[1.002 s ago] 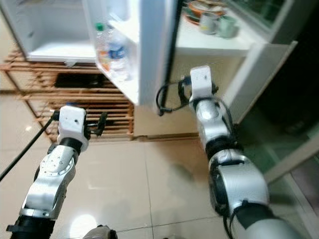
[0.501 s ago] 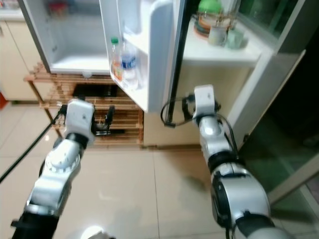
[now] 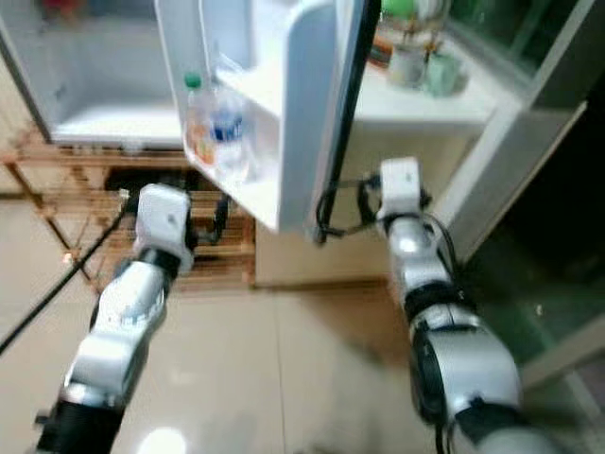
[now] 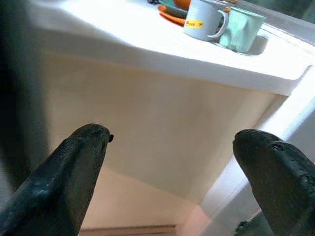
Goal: Restocking fridge
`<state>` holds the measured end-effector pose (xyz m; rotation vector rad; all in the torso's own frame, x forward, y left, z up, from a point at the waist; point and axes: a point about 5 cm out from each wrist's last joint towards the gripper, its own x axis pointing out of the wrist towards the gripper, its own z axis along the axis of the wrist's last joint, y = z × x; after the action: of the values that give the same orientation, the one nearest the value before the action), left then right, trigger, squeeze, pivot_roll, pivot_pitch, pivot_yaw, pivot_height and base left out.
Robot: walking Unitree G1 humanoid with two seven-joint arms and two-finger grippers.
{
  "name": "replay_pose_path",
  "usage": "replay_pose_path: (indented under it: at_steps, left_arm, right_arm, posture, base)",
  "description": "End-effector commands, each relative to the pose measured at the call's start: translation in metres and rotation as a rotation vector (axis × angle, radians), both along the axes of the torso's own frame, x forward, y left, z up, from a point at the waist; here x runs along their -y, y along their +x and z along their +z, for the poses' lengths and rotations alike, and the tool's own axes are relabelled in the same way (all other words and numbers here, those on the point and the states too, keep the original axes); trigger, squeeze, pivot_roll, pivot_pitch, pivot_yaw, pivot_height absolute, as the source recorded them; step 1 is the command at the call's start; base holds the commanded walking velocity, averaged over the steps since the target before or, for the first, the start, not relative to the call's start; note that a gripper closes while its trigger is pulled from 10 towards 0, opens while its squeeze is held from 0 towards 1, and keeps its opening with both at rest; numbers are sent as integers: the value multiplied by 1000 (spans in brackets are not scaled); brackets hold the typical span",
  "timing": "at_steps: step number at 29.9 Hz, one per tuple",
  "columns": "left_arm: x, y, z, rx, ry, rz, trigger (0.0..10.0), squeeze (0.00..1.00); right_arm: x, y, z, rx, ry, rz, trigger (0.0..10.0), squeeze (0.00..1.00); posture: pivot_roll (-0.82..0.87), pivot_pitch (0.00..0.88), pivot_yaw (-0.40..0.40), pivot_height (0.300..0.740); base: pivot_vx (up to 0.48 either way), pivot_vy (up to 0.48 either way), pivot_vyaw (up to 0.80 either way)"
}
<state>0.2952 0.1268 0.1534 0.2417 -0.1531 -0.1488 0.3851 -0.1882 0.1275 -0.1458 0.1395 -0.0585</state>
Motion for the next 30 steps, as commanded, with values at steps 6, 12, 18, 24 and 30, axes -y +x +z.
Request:
replay_pose_path:
  at_steps: [6, 12, 18, 24, 30]
  left_arm:
    - [0, 1, -7, -38, -4, -4, 10000, 0]
    - [4, 0, -56, -370, 69, -48, 10000, 0]
    - [-11, -29, -126, -753, 97, -92, 10000, 0]
    - [-40, -53, -174, -946, 257, -84, 10000, 0]
    - [-43, -49, -174, -937, 292, -96, 10000, 0]
  right_arm:
    - [6, -6, -20, -141, 92, -90, 10000, 0]
    - [-11, 0, -15, -163, 143, -44, 10000, 0]
    - [-69, 13, 19, -35, 230, 269, 10000, 0]
    - [-59, 10, 8, -55, 58, 173, 10000, 0]
    - [-28, 11, 9, -61, -20, -11, 10000, 0]
  posture:
    - [10, 0, -57, 740]
    - [17, 0, -59, 740]
    - [19, 0, -64, 740]
    - [10, 0, -60, 740]
    - [10, 0, -60, 740]
  base:
    - [0, 0, 0]
    - [0, 0, 0]
    - [0, 0, 0]
    - [0, 0, 0]
    - [0, 0, 0]
